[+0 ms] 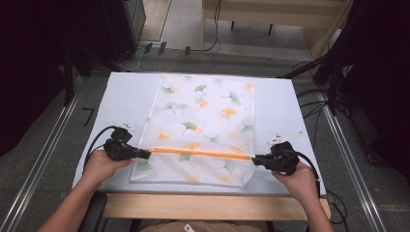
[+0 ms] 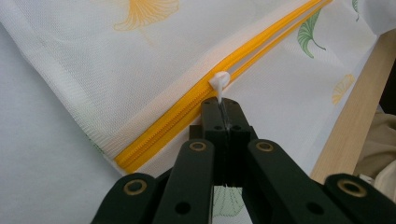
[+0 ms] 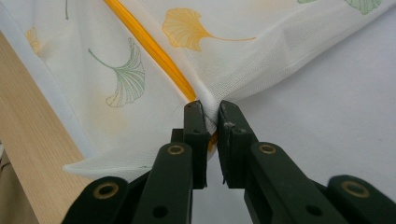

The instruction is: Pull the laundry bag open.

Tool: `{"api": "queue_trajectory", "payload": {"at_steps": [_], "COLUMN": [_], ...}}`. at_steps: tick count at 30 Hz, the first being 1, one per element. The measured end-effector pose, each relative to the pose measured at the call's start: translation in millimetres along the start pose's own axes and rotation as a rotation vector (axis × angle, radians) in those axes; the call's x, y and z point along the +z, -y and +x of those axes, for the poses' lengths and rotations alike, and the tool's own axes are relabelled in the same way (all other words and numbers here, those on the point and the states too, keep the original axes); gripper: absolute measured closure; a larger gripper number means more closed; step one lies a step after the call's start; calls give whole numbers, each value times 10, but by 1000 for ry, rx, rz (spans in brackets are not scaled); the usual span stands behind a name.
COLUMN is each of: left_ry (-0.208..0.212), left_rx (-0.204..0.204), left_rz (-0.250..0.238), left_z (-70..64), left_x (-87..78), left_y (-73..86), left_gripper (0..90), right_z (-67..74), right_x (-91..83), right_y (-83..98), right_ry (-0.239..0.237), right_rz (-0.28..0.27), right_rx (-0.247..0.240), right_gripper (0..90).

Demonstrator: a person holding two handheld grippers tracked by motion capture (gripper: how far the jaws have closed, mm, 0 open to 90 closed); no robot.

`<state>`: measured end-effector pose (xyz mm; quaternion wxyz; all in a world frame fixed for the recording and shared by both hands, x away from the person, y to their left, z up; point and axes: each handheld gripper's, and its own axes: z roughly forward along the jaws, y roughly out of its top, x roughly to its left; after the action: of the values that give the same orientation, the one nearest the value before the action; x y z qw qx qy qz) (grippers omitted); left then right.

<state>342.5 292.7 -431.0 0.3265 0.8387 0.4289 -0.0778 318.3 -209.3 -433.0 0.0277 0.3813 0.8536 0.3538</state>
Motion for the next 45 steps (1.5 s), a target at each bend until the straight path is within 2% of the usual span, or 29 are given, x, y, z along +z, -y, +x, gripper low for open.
{"api": "queue_trajectory", "payload": {"at_steps": [25,33,45], "left_ry": [-5,-18,-23], "left_rx": [-5,-21,-44], "left_rz": [-7,-9,-17], "left_z": [5,81,136], "left_x": [-20,-99,-153], "left_y": [13,107,158], "left_gripper": [900,900,900], "right_z": [-8,-8,-18], "right_x": [-1,1,1], "right_y": [5,8,12], "right_ry": [-1,3,4], "right_rz": [1,3,6], "right_rx": [0,3,4], "right_gripper": [846,846,846]}}
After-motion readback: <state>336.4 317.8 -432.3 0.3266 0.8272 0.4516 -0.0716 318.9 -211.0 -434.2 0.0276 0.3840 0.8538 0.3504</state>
